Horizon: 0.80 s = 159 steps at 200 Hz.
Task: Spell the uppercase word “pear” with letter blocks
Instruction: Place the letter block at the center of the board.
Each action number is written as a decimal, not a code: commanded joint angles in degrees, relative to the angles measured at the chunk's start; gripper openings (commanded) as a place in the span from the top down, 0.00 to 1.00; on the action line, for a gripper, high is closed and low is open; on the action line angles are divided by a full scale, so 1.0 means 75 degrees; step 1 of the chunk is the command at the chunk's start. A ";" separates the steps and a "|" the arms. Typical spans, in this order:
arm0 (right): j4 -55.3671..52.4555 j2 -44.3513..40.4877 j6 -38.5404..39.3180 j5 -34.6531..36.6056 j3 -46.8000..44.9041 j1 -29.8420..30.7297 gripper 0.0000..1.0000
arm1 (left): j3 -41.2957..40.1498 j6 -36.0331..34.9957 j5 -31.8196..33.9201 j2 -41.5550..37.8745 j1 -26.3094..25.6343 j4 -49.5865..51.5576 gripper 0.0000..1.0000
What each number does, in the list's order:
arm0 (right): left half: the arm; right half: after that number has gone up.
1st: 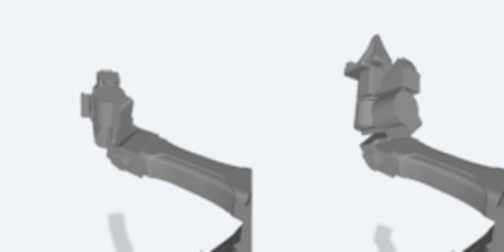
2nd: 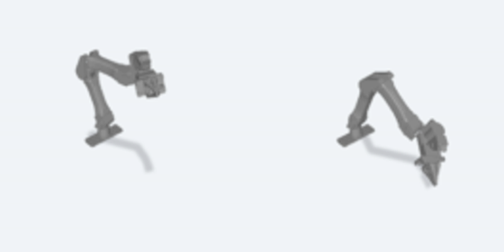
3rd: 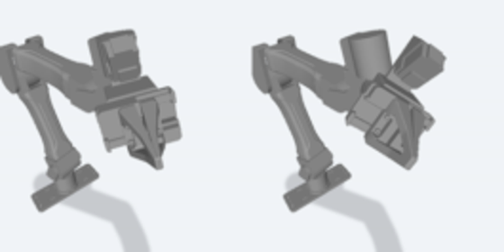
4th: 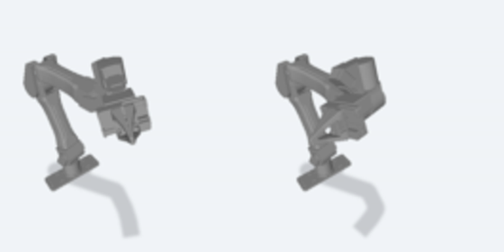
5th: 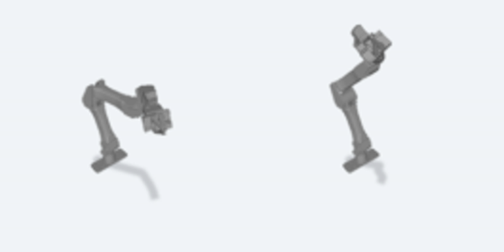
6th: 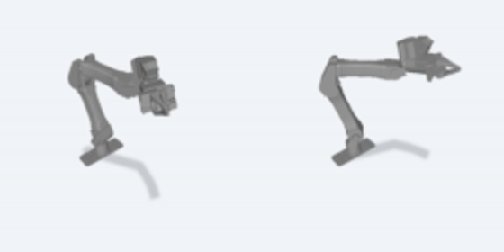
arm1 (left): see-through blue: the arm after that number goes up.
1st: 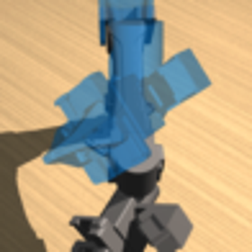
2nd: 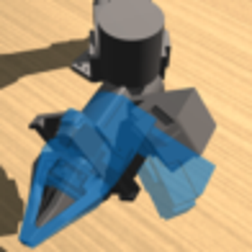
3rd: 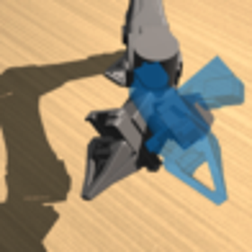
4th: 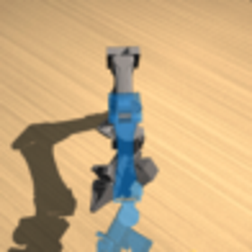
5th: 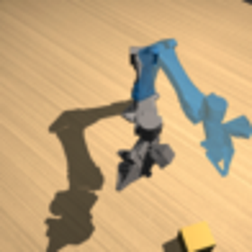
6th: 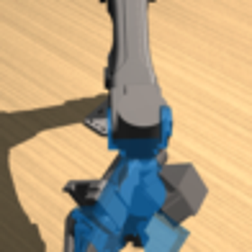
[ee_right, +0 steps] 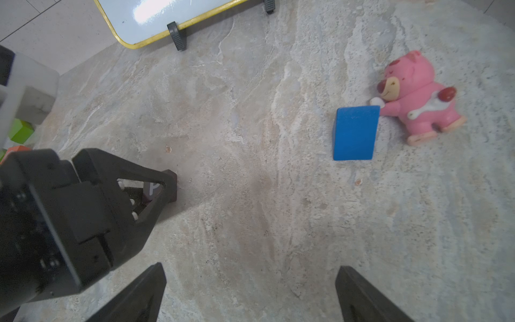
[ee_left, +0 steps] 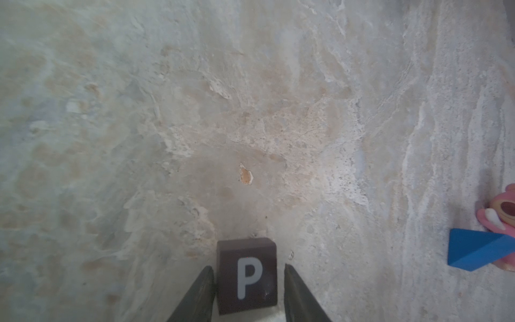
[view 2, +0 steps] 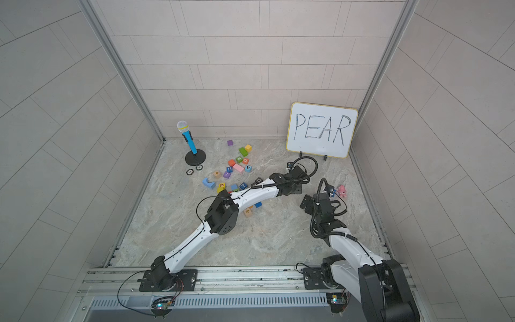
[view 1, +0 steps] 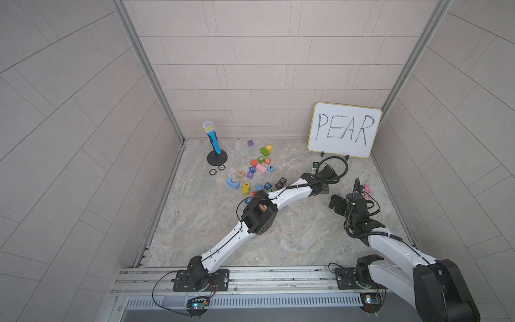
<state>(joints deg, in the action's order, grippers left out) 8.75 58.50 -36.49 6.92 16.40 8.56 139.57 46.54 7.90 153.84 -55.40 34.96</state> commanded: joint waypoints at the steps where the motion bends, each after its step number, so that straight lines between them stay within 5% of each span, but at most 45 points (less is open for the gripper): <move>1: -0.0078 -0.0007 -0.0115 0.0144 -0.0111 -0.0044 0.00 | -0.0175 0.0133 -0.0195 -0.0186 -0.0032 0.0178 0.55; 159: -0.0130 -0.0241 -0.0036 -0.0105 -0.0050 -0.0074 0.00 | -0.0799 -0.0173 0.0303 -0.1102 0.0069 0.0217 0.50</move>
<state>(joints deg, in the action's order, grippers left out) 8.67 58.13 -36.49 6.52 16.40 8.23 134.96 46.63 7.88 150.87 -55.35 34.63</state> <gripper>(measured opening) 0.999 0.486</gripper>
